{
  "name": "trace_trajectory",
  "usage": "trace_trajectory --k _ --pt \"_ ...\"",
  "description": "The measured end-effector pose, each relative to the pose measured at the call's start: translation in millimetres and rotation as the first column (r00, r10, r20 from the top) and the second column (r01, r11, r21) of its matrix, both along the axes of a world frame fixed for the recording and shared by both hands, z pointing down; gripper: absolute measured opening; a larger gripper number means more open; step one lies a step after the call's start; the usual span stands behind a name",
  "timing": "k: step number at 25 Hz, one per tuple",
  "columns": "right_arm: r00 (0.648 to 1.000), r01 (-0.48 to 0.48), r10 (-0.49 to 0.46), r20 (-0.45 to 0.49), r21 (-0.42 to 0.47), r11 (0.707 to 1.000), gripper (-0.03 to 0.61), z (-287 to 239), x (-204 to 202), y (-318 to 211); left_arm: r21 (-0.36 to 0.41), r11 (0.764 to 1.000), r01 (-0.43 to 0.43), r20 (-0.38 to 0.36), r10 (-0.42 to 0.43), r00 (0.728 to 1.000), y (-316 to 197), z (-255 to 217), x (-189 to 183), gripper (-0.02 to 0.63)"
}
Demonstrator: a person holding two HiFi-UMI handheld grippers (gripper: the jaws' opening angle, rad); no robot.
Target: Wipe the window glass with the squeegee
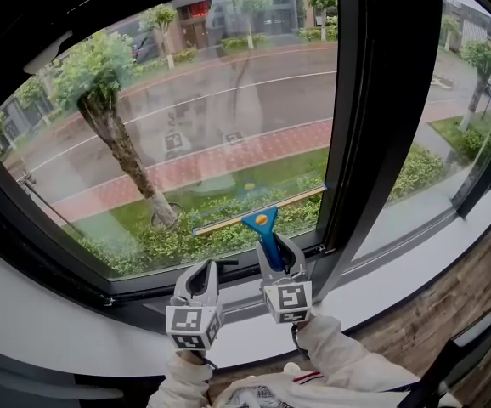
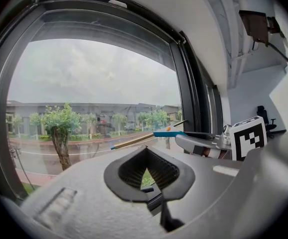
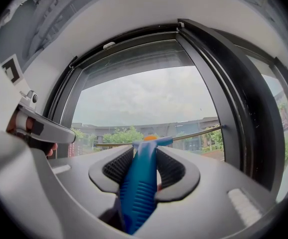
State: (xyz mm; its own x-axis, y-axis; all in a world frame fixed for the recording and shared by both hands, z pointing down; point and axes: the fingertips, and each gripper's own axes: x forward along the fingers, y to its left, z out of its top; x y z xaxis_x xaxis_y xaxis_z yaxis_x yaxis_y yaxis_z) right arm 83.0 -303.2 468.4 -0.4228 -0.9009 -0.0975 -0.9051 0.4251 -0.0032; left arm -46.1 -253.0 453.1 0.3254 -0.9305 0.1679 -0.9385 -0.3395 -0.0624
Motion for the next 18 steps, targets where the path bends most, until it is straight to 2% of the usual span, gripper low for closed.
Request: trace_trajectory --k 18 --pt "0.999 -0.006 0.004 -0.035 -0.062 0.998 0.146 39 -1 1 -0.021 1.000 -0.002 -0.001 0.002 1.000 -1 9 1 0.000"
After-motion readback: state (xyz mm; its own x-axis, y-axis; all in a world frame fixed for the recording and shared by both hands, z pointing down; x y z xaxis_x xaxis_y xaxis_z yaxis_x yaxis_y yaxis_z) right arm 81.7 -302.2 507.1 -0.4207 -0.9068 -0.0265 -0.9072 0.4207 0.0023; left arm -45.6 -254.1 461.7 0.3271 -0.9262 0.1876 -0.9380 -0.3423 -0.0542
